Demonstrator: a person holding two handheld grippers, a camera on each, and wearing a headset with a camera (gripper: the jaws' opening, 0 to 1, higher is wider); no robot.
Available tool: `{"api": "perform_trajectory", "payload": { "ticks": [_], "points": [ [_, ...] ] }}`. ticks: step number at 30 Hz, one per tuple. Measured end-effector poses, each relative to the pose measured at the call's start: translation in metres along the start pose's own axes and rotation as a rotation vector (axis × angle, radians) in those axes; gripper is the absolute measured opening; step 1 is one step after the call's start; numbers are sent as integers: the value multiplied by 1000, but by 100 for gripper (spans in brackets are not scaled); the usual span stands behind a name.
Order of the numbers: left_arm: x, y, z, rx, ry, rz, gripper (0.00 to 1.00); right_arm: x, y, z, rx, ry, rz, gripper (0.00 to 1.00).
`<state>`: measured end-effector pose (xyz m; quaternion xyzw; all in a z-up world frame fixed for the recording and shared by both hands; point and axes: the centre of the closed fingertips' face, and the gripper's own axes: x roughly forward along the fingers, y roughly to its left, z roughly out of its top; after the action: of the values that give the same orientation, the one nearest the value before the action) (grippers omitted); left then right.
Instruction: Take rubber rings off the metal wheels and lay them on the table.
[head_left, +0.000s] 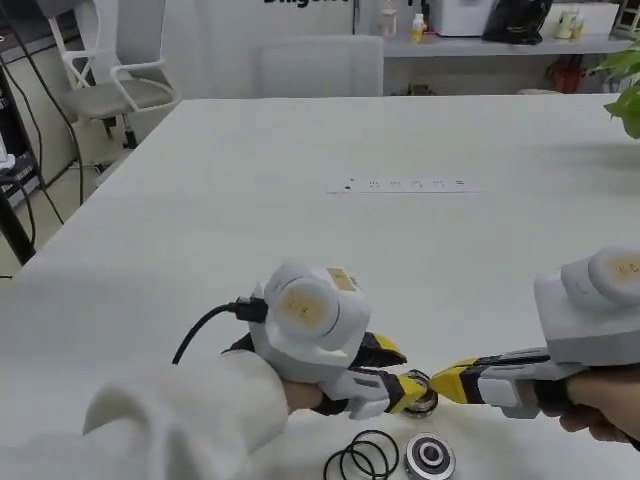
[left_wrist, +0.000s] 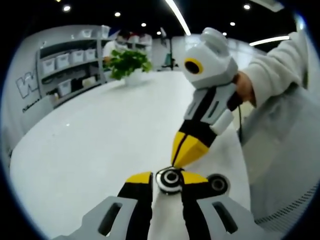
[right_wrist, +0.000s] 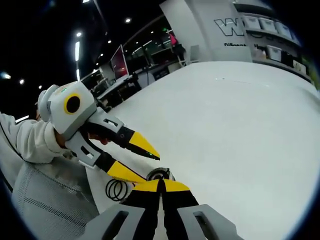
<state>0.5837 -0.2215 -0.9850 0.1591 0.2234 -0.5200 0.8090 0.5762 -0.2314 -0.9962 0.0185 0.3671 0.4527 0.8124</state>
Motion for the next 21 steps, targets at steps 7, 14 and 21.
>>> {"api": "perform_trajectory", "payload": {
  "ticks": [7, 14, 21],
  "points": [
    [-4, 11, -7, -4, 24, 36, 24, -1, 2, 4, 0, -15, 8, 0],
    [-7, 14, -4, -5, 14, 42, 25, -7, 5, 23, 34, -100, 23, 0],
    [-19, 17, 11, -7, -27, 43, 31, -14, 2, 35, 62, -154, 8, 0]
  ]
}}
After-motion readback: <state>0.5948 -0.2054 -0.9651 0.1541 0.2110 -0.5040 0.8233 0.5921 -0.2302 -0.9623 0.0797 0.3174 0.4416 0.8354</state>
